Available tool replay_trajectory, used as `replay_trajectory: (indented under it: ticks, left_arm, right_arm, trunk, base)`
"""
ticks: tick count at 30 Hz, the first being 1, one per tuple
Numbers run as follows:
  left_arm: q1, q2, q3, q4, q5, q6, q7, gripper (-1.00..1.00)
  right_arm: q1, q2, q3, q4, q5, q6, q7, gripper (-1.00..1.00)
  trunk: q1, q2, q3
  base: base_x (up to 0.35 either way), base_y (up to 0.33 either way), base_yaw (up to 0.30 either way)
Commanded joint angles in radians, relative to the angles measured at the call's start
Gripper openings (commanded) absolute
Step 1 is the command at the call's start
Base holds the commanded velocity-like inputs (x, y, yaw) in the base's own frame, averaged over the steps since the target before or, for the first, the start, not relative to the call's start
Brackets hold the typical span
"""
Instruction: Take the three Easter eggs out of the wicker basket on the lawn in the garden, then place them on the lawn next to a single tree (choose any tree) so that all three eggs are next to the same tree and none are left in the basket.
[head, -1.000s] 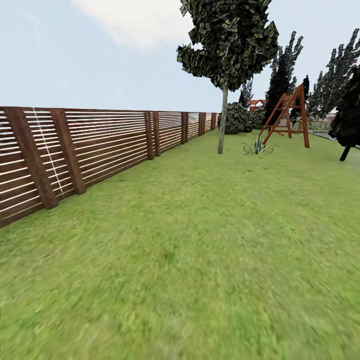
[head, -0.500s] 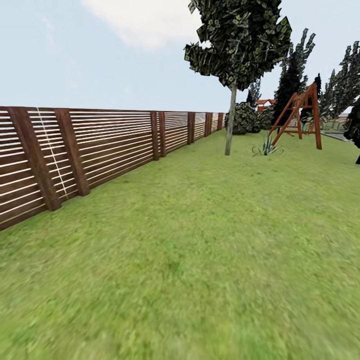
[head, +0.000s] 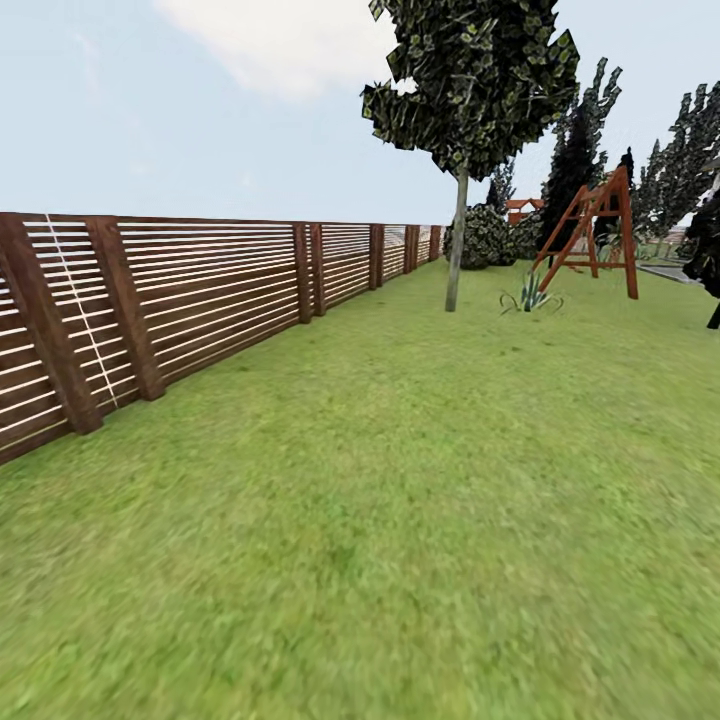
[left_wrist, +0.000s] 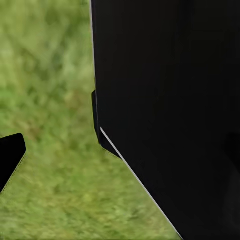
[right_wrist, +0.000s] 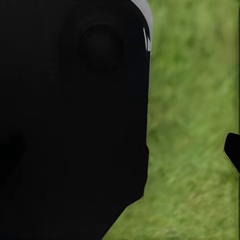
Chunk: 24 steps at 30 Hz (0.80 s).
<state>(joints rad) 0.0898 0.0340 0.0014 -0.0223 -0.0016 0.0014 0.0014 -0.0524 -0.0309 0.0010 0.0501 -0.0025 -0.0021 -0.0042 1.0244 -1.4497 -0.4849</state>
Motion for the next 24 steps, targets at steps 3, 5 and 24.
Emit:
replay_trajectory:
  ticks: [3,5,24]
  left_arm:
    - [0.001,0.0,0.0,-0.002,0.0,0.0,0.0,1.0]
    - [0.001,0.001,0.0,-0.002,0.0,0.0,0.0,1.0]
    - [0.001,0.001,0.0,-0.002,0.0,0.0,0.0,1.0]
  right_arm:
    - [-0.001,0.0,0.002,0.002,0.002,-0.001,0.0,1.0]
    - [-0.001,0.0,0.0,0.002,0.0,0.0,0.0,1.0]
    - [-0.001,0.002,0.003,0.002,0.004,0.0,0.0,1.0]
  trunk:
    - [0.001,0.0,-0.001]
    - [0.001,0.0,-0.001]
    - [0.001,0.0,-0.001]
  base:
    - [0.333,0.0,-0.076]
    - [0.333,0.0,-0.038]
    - [0.333,0.0,-0.002]
